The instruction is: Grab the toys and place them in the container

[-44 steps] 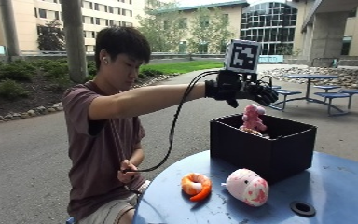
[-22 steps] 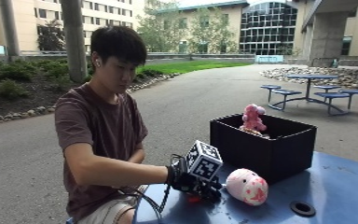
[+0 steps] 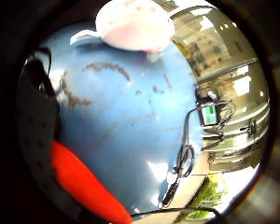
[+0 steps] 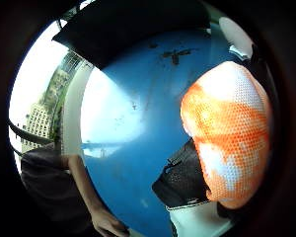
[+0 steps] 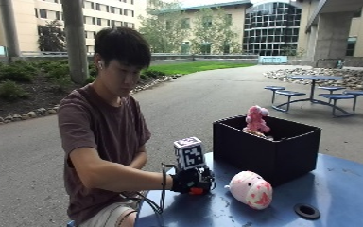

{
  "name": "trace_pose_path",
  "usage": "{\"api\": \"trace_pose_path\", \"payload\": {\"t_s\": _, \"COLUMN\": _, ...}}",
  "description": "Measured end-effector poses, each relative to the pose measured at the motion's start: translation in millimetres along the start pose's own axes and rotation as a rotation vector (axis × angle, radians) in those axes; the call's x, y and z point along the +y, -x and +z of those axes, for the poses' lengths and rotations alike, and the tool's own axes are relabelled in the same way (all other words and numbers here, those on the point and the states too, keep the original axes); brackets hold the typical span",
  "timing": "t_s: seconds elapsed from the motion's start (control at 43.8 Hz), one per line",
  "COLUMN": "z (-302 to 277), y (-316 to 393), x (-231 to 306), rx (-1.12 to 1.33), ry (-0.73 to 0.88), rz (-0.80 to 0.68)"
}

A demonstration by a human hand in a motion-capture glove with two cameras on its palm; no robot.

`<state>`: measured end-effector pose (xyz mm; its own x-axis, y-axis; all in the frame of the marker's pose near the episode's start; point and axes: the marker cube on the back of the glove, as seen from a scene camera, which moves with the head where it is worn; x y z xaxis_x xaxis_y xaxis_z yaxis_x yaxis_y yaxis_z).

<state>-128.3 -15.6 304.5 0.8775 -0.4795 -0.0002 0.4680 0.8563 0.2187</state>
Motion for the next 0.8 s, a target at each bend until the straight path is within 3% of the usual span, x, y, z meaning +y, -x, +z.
{"api": "trace_pose_path", "payload": {"t_s": 0.046, "z": -2, "y": -3, "x": -6, "rx": -0.012, "ry": 0.039, "rz": 0.029}}
{"api": "trace_pose_path", "payload": {"t_s": 0.137, "z": -7, "y": 3, "x": -10, "rx": -0.091, "ry": 0.206, "rz": -0.091}}
{"api": "trace_pose_path", "payload": {"t_s": 0.228, "z": -28, "y": -3, "x": -20, "rx": -0.155, "ry": 0.277, "rz": -0.090}}
{"api": "trace_pose_path", "payload": {"t_s": 0.617, "z": -232, "y": -59, "x": -147, "rx": -0.045, "ry": -0.003, "rz": 0.105}}
{"api": "trace_pose_path", "payload": {"t_s": 0.8, "z": -290, "y": -33, "x": -219, "rx": -0.014, "ry": -0.111, "rz": 0.105}}
